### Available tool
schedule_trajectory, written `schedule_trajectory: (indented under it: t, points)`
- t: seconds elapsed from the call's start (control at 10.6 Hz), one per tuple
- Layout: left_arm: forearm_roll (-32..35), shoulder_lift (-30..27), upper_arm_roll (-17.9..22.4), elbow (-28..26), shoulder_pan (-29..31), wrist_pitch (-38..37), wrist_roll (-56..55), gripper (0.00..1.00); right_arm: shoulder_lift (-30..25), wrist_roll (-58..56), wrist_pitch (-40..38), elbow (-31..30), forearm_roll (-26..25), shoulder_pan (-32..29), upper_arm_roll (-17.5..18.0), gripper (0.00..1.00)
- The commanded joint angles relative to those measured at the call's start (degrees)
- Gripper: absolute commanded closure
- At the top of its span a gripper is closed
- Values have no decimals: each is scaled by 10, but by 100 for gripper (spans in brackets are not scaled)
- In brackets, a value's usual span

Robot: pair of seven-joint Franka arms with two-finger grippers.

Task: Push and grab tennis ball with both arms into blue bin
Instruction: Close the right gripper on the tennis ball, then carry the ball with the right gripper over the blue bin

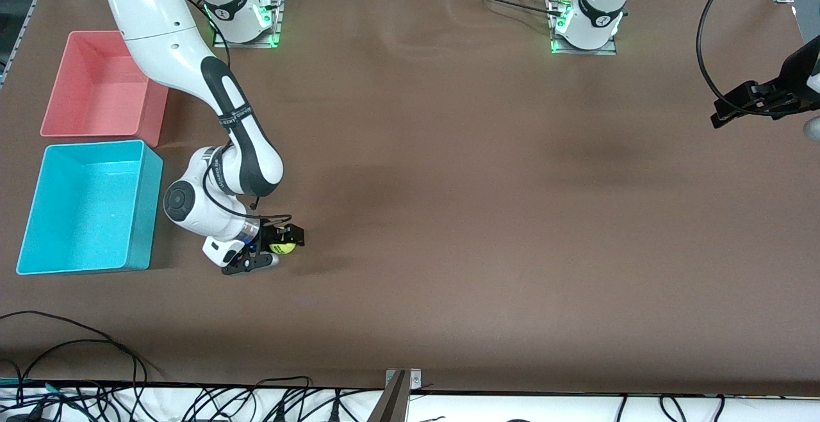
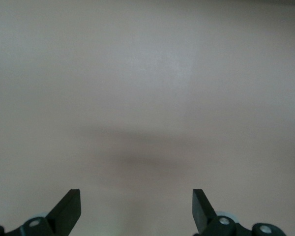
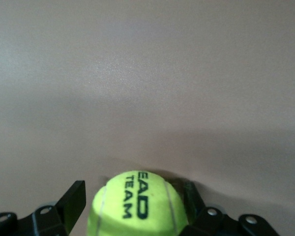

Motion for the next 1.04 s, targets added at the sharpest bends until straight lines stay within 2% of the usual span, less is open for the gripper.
schedule_trajectory:
  t: [0.0,0.19,0.28,0.47,0.66,0.94]
  points:
    - [-24,3,14,-11,-11,-14,-4,0,-3,-20,-2,6,5,-3,2,99]
    - [-25,-21,14,-47,-13,-12,-4,0,-5,-33,-18,13,4,-7,0,100]
    - [-25,-28,14,-56,-13,-11,-4,0,-6,-35,-51,29,4,-14,-2,100]
    - [-31,-32,14,-62,-13,-11,-4,0,-8,-51,-172,85,3,-48,-3,100]
    - [-39,-35,14,-62,-12,39,5,0,-33,-86,-207,84,2,-78,-3,100]
    - [-26,-35,13,-62,-11,53,83,0,-70,-106,-293,83,-11,-79,-43,100]
